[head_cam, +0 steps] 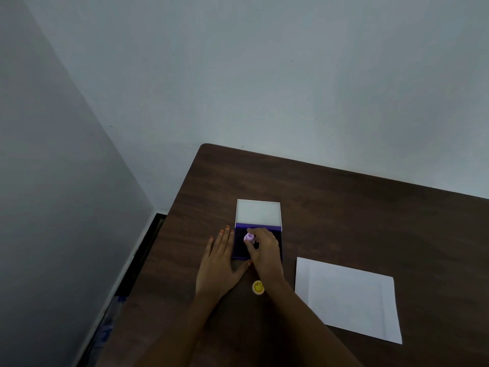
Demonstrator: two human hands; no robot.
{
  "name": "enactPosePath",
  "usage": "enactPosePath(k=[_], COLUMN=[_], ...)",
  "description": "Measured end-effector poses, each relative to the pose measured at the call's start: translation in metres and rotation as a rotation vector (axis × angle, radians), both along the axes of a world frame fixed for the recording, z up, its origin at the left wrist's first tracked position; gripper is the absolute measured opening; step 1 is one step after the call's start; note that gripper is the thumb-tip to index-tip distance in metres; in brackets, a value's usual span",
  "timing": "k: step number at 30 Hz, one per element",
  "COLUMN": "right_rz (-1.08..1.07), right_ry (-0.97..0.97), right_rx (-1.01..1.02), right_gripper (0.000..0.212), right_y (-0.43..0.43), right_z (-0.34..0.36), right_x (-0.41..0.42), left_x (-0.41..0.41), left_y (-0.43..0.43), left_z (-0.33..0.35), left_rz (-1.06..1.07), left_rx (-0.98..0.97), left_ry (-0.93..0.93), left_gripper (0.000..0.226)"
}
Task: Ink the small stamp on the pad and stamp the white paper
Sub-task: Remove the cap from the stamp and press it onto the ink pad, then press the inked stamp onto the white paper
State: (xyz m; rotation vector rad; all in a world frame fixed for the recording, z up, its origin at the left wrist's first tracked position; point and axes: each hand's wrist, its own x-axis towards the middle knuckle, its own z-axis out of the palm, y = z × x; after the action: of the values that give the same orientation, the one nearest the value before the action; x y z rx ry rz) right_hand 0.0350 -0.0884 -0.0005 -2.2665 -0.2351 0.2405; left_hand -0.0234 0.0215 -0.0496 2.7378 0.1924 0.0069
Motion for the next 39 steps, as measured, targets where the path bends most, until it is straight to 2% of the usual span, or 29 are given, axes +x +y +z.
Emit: enactPosePath(k=[5, 8, 11, 14, 17, 19, 24, 29, 32, 34, 36, 39], right_rz=[-0.049, -0.257, -0.531, -0.627, -0.611, -0.587, -0.557, -0.615, -0.653, -0.676, -0.684, -0.687], right_ry=[0.055, 0.197, 0.542, 0.918, 1.057, 1.080, 1.070, 0.973, 0.905, 0.884, 0.864, 0.849], right_rx=[0.106, 0.317, 0.752, 1.245, 1.426, 1.476, 1.525, 1.503, 1.477, 1.449, 1.432, 1.390], right_gripper=[0.016, 0.020, 0.030, 0.026, 0.018, 0.014, 0.013, 0.011, 0.011, 0.011, 0.010, 0.011], right_y=[-0.001, -0.009, -0.023, -0.039, -0.054, -0.061, -0.081, -0.110, -0.140, -0.150, -0.154, -0.161], right_z=[0.001, 0.008, 0.020, 0.031, 0.037, 0.043, 0.054, 0.061, 0.061, 0.059, 0.059, 0.056], right_x=[0.005, 0.006, 0.009, 0.009, 0.006, 0.004, -0.001, -0.001, 0.002, 0.003, 0.003, 0.004], left_x=[-0.002, -0.004, -0.006, -0.005, -0.006, -0.008, -0.012, -0.016, -0.020, -0.024, -0.028, -0.029], left_y=[-0.001, -0.002, 0.000, 0.000, -0.004, -0.011, -0.045, -0.098, -0.134, -0.144, -0.146, -0.150], left_z=[0.005, 0.010, 0.015, 0.023, 0.028, 0.027, 0.030, 0.033, 0.026, 0.023, 0.018, 0.016], left_rz=[0.024, 0.051, 0.078, 0.205, 0.321, 0.279, 0.018, -0.213, -0.384, -0.398, -0.367, -0.327], left_rx=[-0.041, -0.148, -0.277, -0.427, -0.371, -0.239, -0.002, -0.083, -0.087, -0.012, -0.042, -0.025], left_ry=[0.012, -0.004, -0.055, -0.115, -0.137, -0.161, -0.216, -0.208, -0.060, 0.024, 0.076, 0.068], left_gripper=[0.102, 0.089, 0.078, 0.068, 0.057, 0.052, 0.043, 0.034, 0.047, 0.051, 0.065, 0.068])
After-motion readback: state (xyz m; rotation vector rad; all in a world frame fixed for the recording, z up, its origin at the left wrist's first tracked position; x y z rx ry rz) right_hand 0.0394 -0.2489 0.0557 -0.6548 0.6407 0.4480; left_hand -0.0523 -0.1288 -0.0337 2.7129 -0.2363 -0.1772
